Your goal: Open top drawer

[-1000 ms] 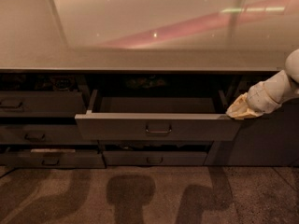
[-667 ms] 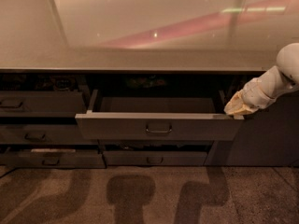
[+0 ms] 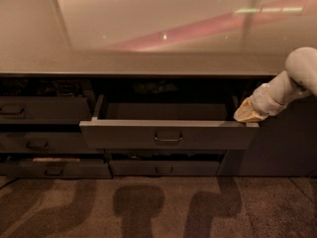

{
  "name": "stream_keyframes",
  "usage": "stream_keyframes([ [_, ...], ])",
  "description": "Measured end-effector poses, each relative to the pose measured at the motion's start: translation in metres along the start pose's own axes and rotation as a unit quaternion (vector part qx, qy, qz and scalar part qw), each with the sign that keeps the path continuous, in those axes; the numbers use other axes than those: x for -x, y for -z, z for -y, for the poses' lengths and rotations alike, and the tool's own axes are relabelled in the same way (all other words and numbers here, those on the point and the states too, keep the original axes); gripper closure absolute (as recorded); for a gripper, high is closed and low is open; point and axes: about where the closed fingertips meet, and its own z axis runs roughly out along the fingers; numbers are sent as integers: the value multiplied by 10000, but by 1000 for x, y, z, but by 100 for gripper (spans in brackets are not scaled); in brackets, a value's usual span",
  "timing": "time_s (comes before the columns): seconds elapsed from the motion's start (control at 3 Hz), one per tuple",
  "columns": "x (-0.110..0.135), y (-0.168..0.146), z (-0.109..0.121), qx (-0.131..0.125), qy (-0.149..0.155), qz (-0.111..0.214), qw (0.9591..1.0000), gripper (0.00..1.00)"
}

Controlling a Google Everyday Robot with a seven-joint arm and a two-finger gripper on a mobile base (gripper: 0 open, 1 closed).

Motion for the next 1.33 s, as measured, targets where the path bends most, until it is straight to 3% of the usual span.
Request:
stream_keyframes([
  [0.33,32,-12,3,2,217,-209,9995,100],
  [0.67,61,-36,-12,190,558,-402,9974,100],
  [1.0,61,-36,-12,190,558,-403,9974,100],
  [1.33,58,-43,-27,180,571,-683,9959,81],
])
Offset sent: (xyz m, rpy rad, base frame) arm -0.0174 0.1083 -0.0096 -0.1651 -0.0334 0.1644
